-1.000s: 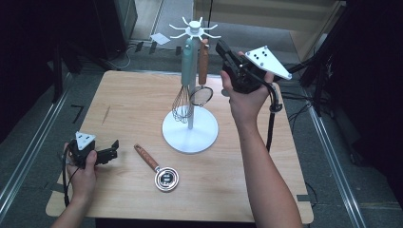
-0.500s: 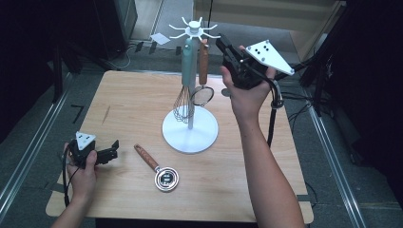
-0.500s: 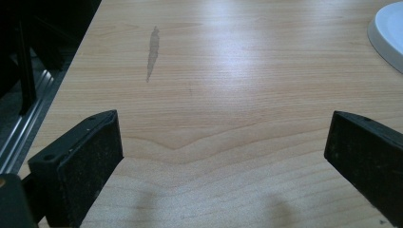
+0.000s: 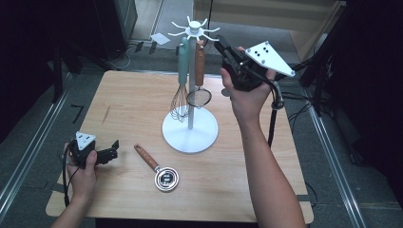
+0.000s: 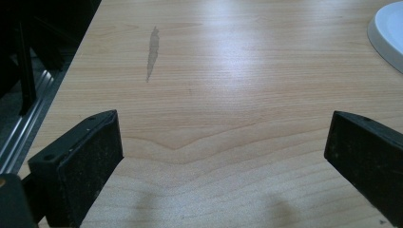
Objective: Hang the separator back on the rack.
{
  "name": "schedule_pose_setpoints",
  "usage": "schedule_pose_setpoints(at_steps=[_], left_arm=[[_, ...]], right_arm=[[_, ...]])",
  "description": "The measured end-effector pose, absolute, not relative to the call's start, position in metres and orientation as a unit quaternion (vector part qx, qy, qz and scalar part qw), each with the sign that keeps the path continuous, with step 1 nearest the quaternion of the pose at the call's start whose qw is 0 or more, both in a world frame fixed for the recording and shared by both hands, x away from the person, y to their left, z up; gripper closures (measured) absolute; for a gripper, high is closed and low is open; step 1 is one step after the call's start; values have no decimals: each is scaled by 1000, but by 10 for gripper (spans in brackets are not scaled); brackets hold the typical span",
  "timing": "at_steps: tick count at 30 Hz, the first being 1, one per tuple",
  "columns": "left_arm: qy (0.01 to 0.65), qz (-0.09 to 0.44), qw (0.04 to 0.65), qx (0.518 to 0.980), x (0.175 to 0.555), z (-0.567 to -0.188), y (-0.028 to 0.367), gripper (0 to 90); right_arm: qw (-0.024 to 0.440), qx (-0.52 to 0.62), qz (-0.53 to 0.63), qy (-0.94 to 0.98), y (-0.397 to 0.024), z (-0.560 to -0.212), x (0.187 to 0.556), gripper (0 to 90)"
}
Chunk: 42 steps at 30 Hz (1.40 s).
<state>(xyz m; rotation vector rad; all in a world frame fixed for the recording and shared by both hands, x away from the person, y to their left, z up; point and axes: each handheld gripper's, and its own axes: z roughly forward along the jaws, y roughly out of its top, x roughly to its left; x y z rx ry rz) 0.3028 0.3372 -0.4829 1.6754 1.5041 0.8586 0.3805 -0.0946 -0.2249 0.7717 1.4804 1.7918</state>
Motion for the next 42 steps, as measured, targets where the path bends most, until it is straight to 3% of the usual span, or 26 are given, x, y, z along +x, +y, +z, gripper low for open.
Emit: schedule_pose_setpoints(at_steps=[30, 42], left_arm=[[582, 333, 359, 649, 303, -483, 337, 0], [583, 336, 359, 647, 303, -483, 337, 0]], right_arm=[[333, 279, 694, 574, -85, -225, 364, 900], [330, 284, 666, 606, -97, -261, 345, 879]])
